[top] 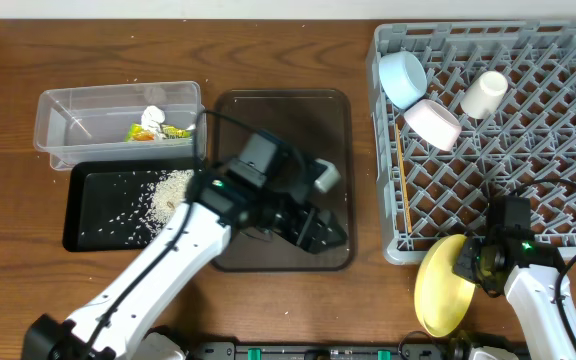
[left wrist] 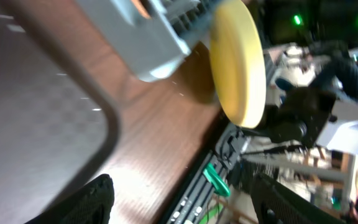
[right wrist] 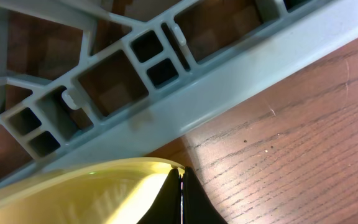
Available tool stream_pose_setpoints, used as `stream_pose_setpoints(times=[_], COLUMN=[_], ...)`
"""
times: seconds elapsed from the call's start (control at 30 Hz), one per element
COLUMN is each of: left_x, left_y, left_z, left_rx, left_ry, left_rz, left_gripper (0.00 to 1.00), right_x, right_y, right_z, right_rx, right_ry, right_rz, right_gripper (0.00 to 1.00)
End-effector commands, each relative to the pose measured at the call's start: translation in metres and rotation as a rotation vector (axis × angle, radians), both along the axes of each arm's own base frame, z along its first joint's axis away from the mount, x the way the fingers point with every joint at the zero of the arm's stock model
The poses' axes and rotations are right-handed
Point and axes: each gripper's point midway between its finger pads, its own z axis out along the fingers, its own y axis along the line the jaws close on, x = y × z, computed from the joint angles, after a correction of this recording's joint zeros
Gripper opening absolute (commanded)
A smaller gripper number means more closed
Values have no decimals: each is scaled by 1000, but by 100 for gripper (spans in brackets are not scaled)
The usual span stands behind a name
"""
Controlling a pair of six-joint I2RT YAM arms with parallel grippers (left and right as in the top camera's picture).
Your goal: Sort waste into correct bins and load items into the dishwasher rack
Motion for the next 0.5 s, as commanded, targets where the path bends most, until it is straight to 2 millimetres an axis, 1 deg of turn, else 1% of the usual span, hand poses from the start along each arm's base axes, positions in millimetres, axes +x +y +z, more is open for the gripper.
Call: stream_pose_setpoints(times=[0.0,0.13,0.33,0.47], left_x=[-17,-23,-17,-16], left_y=[-16,-37,-67,-80], left_z=[-5,-10,-14,-16], left_rx=[-16,-30,-68,-88], left_ry=[32,47,85,95], left_rz=[-74,-94,-50,-41], left_gripper=[73,73,73,73], right_x=[0,0,1,1], right_y=[1,1,1,1], right_z=[0,0,0,0], right_rx=[6,7,10,10], right_ry=[-1,-1,-1,-1], right_rz=[9,9,10,10], right_gripper=[1,1,1,1])
